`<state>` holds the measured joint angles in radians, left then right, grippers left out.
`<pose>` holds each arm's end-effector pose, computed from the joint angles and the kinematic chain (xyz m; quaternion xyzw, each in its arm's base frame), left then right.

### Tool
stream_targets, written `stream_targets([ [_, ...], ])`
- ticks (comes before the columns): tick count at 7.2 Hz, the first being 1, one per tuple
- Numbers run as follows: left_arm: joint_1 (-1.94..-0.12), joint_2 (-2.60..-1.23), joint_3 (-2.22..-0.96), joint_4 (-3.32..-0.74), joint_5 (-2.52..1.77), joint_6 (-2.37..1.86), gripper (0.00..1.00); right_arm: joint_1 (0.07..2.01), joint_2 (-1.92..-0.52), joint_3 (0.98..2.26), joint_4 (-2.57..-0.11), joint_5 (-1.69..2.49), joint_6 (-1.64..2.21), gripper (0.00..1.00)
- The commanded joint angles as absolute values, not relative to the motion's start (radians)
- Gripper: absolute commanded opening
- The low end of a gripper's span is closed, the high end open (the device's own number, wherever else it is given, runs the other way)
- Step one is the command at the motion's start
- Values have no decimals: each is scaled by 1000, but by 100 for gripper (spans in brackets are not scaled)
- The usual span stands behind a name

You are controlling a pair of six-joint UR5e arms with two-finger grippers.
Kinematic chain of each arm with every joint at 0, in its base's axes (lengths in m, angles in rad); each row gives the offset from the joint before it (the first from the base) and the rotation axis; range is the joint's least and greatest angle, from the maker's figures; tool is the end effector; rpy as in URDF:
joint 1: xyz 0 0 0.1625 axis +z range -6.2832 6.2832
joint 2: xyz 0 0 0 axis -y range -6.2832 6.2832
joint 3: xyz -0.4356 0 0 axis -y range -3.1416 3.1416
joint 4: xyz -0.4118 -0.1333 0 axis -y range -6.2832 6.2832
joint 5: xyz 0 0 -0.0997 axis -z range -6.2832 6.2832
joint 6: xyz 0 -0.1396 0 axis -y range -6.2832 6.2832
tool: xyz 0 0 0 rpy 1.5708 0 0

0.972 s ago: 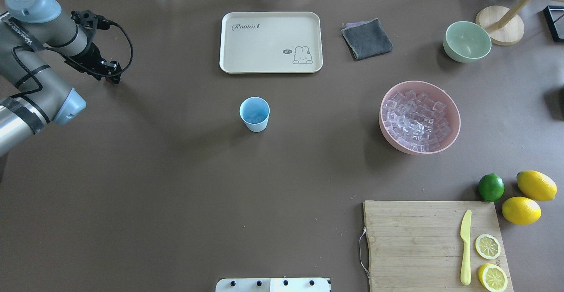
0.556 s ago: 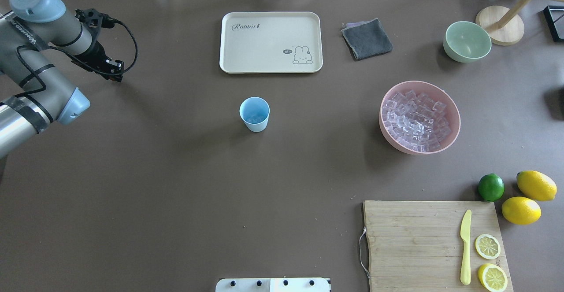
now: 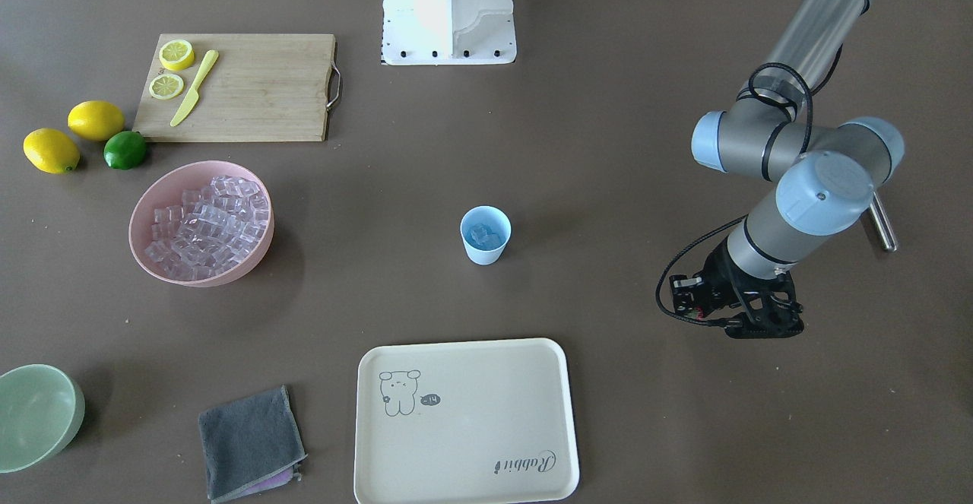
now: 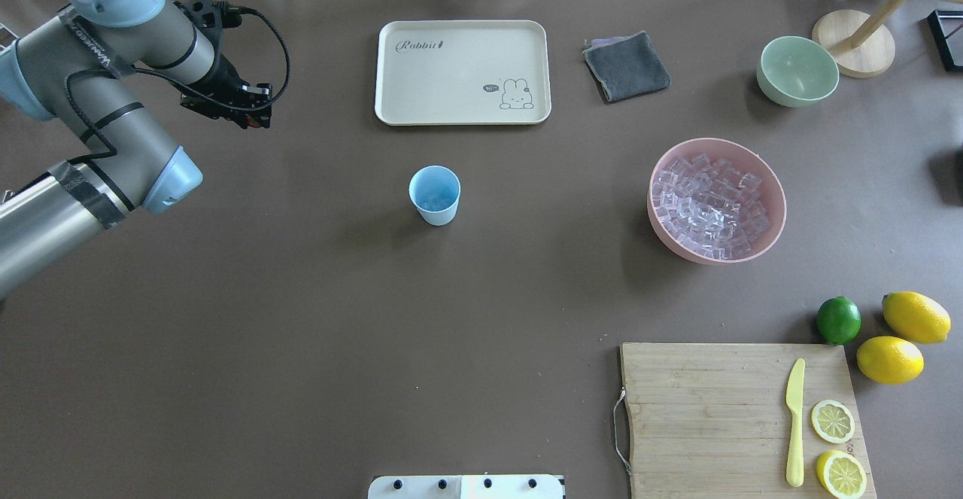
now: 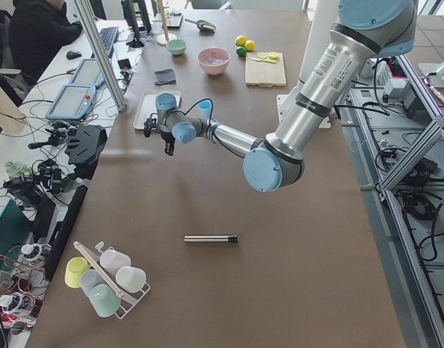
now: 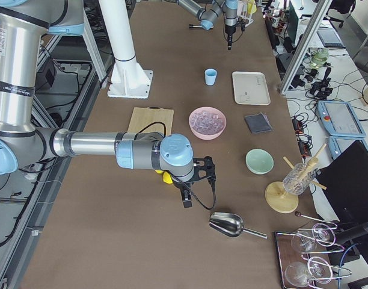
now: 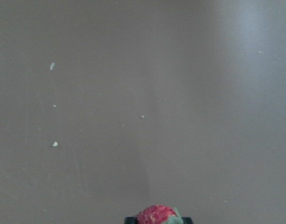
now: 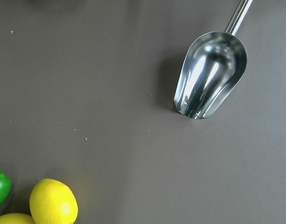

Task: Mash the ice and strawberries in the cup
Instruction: 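Carry the strawberry with the left gripper and drop it into the blue cup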

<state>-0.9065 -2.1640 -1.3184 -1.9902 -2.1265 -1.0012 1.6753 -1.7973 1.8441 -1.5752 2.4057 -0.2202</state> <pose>0.4374 -0.6553 0.4033 0.0516 0.4353 -0.0494 0.8974 0.0732 -0.4117 0.6571 0.0846 -0.3969 -0.0614 0.9119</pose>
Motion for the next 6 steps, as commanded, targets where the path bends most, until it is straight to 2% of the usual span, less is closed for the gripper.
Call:
stream_targets([
  [1,-803,-2271,-1359,-1938,-2048,-1248,23,1675,-1784,1841,-1578,2390,-181,100],
  [3,-789,-2327,-1391,-1840,-2034,-1331,23,1667,-1755,1841,-1578,2372,16,100],
  [6,-744,-2355,-1417,-1838,-2007,-1428,23,1649,-1753,1847,-1575,2365,38,100],
])
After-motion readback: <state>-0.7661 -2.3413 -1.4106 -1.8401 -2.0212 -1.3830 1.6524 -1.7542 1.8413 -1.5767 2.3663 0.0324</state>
